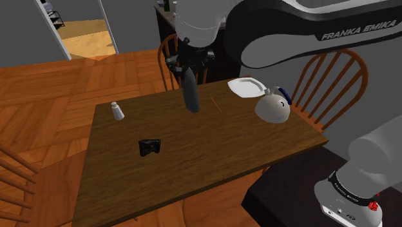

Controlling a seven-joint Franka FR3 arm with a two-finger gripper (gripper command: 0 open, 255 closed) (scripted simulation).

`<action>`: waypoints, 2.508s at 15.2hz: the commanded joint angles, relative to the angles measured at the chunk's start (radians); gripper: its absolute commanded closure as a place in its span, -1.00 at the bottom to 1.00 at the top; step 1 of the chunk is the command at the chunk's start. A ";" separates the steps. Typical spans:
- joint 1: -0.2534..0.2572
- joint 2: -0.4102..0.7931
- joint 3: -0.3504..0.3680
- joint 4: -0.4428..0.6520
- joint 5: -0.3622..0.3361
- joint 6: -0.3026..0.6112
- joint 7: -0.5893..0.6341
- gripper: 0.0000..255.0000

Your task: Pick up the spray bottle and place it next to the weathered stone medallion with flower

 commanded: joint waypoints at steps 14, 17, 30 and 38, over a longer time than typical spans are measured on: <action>0.125 0.229 0.024 -0.034 -0.288 -0.004 0.243 1.00; 0.127 0.237 0.017 -0.067 -0.304 0.024 0.266 1.00; 0.176 0.302 -0.041 -0.181 -0.414 0.121 0.386 1.00; 0.225 0.359 -0.094 -0.231 -0.501 0.165 0.468 1.00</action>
